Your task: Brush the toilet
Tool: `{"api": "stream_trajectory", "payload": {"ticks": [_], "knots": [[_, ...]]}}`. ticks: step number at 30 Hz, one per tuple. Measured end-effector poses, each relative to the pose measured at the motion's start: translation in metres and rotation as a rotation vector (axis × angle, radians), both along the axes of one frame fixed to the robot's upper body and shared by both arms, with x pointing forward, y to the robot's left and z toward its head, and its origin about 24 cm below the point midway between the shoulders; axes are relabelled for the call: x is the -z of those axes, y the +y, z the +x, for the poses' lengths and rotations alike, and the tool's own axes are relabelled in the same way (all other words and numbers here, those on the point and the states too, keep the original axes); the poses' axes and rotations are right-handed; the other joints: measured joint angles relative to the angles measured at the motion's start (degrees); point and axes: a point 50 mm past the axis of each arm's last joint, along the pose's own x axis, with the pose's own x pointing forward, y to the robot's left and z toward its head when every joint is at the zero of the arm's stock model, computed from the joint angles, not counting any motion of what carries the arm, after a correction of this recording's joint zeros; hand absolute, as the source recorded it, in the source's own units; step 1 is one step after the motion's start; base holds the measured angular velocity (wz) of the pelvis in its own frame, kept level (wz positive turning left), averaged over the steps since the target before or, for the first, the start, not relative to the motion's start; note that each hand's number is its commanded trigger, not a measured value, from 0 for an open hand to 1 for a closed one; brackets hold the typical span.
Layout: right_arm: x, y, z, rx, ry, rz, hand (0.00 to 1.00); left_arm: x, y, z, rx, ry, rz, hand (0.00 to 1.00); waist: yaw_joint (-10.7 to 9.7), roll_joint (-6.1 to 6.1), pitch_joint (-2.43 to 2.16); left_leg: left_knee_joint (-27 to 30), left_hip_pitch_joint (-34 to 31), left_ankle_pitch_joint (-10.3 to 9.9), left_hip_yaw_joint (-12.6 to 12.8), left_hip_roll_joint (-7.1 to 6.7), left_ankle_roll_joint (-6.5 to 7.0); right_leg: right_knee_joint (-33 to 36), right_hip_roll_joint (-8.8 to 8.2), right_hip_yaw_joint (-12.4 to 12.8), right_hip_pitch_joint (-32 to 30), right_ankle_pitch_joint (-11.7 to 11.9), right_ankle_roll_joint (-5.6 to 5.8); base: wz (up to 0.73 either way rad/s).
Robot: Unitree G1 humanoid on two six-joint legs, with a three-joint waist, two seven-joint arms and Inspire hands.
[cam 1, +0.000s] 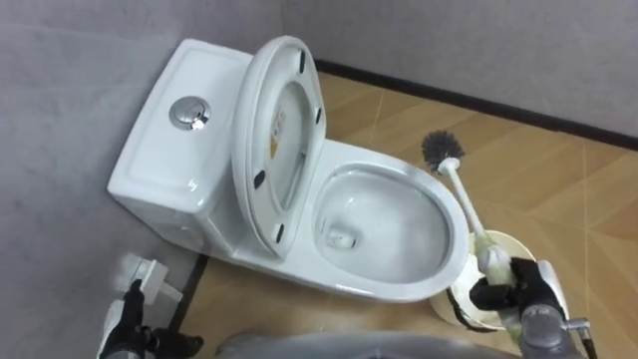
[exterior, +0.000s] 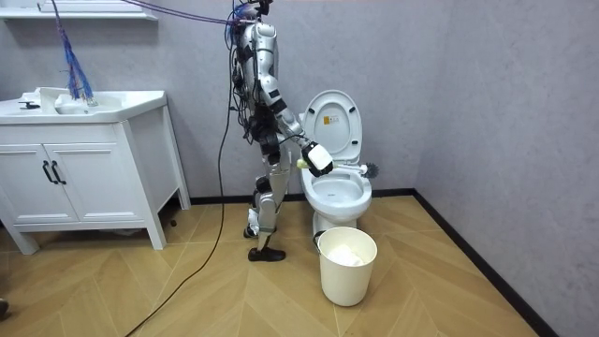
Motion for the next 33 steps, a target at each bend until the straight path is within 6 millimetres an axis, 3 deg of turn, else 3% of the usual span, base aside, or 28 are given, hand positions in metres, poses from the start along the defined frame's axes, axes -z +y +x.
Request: {"api": "stream_trajectory", "payload": {"ticks": [3, 8, 11, 19, 22, 27, 29, 33], "knots": [[0.003, 0.003, -0.005, -0.016, 0.022, 0.002, 1.00, -0.020, 0.000, 0.020, 0.025, -0.132, 0.094, 0.00, 1.1, -0.30, 0.09, 0.1, 0.0, 0.2, -0.9, -0.50, -0.05, -0.4, 0.05, 0.0, 0.4, 0.0, 0.01, 0.11], [0.008, 0.001, -0.018, -0.005, 0.075, 0.010, 1.00, -0.070, -0.006, 0.065, 0.123, -0.445, 0.259, 0.00, 2.4, -0.58, 0.10, 0.1, -0.4, 0.4, -2.4, -0.78, -0.08, -1.1, -0.15, -1.7, 1.0, 0.0, 0.01, 0.15], [0.013, 0.000, -0.031, 0.009, 0.128, 0.018, 1.00, -0.086, -0.012, 0.076, 0.151, -0.552, 0.309, 0.00, 2.5, -0.65, 0.04, 0.0, -0.6, 0.4, -3.0, -0.95, -0.12, -1.7, -0.13, -2.3, 1.3, 0.0, 0.01, 0.10], [0.020, -0.001, -0.054, -0.050, 0.264, 0.002, 1.00, -0.113, -0.020, 0.088, 0.214, -0.696, 0.429, 0.00, 2.6, -0.73, -0.05, 0.2, -1.0, 0.6, -3.9, -1.01, -0.34, -2.0, -0.05, -3.1, 1.2, 0.0, 0.01, 0.06], [0.020, -0.001, -0.050, -0.082, 0.273, 0.007, 1.00, -0.124, -0.026, 0.094, 0.233, -0.758, 0.427, 0.00, 2.4, -0.66, -0.09, 0.2, -0.9, 0.6, -3.6, -1.01, -0.34, -2.1, -0.06, -3.1, 1.3, 0.0, 0.01, 0.00], [0.021, 0.000, -0.044, -0.111, 0.288, 0.015, 1.00, -0.125, -0.039, 0.100, 0.301, -0.778, 0.393, 0.00, 1.9, -0.59, -0.05, 0.1, -0.4, 0.8, -3.7, -0.90, -0.30, -2.1, -0.19, -3.3, 1.7, 0.0, 0.03, 0.02], [0.021, 0.000, -0.040, -0.125, 0.284, 0.008, 1.00, -0.124, -0.043, 0.101, 0.332, -0.773, 0.377, 0.00, 1.0, -1.21, 0.28, -0.1, -0.2, 1.2, -3.8, -0.90, -0.27, -2.0, -0.41, -3.6, 1.8, 0.0, 0.03, 0.04], [0.020, 0.001, -0.037, -0.136, 0.282, 0.003, 1.00, -0.120, -0.053, 0.102, 0.376, -0.763, 0.336, 0.00, 0.5, -1.72, 0.24, -0.1, -0.6, 1.3, -3.8, -0.98, -0.24, -2.0, -0.49, -3.1, 1.4, 0.0, 0.03, -0.02]]}}
